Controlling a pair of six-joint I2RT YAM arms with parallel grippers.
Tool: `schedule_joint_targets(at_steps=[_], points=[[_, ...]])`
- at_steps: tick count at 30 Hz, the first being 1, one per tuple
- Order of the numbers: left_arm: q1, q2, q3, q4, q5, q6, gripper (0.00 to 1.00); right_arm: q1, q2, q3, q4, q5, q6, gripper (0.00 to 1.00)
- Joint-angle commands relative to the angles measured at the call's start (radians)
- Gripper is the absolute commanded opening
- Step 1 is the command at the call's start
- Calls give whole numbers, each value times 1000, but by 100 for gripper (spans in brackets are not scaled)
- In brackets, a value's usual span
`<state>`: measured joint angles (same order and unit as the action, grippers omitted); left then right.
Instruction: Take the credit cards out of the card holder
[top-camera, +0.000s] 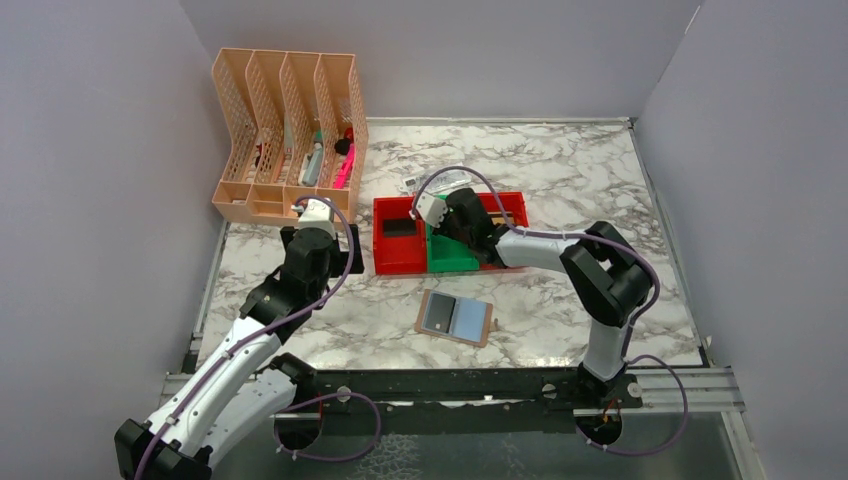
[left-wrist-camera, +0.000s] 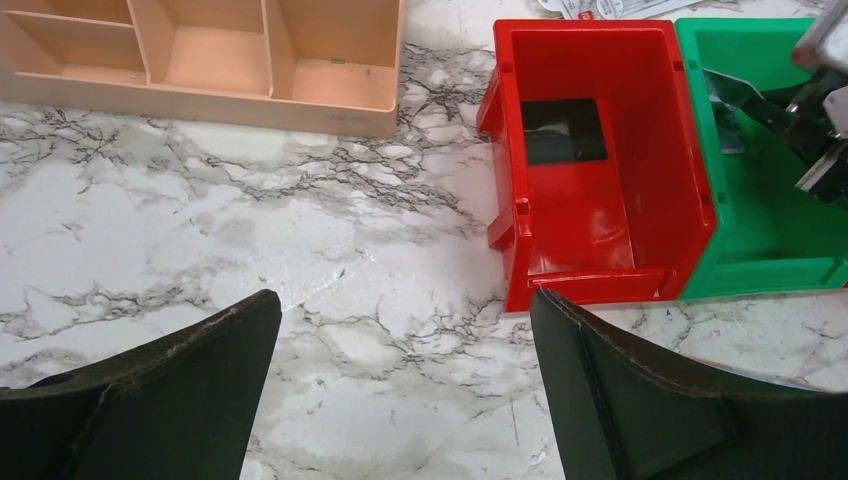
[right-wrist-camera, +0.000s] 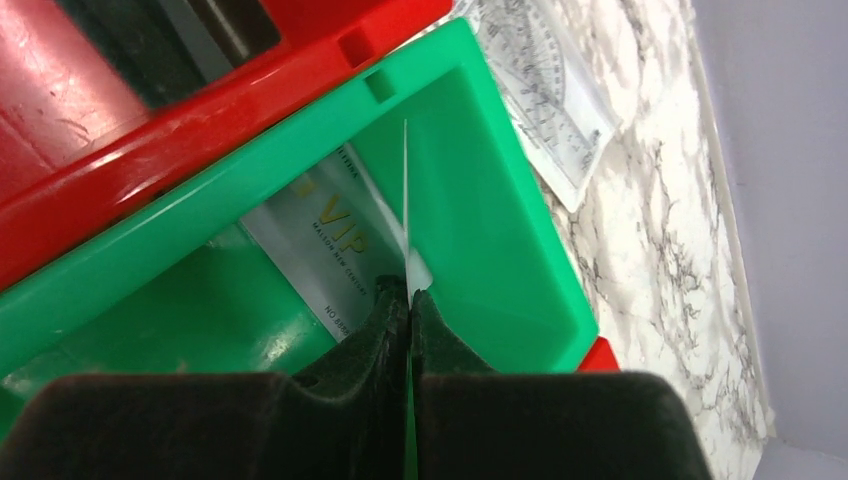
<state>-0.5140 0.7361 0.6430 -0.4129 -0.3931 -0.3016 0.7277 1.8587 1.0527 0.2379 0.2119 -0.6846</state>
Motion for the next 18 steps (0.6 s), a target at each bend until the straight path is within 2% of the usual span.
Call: schedule_joint_targets(at_steps=[1,18], points=[[9,-1,-2,18,23,10,99,7,38,20,12,-13,-48,10],[25,10,-3,20,40,10,99,7,41,35,-91,-119,-38,23]])
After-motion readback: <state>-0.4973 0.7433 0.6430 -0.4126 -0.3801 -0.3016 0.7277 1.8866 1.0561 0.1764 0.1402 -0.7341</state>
